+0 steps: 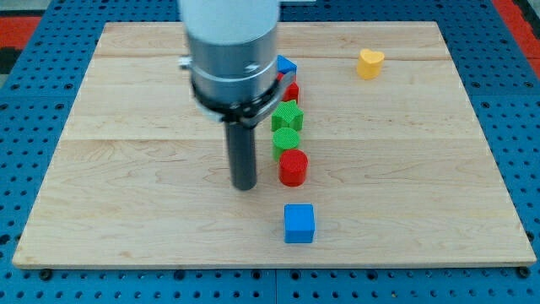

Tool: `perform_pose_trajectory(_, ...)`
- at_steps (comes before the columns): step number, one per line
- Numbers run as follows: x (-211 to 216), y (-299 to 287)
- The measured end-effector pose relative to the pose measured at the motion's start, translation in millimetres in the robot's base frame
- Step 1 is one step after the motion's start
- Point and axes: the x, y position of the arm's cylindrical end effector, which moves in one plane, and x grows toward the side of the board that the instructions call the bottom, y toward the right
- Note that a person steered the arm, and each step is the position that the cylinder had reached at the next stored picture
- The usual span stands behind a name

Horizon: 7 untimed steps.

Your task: Slide the blue cube below the red circle

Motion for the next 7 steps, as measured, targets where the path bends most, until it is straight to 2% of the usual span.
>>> perform_pose_trajectory(1,78,-3)
perform_pose_trajectory(2,90,18)
perform_pose_trajectory(3,89,77)
perform_pose_trajectory(4,89,92)
perform_pose_trajectory(5,83,54)
perform_pose_trajectory(7,79,88)
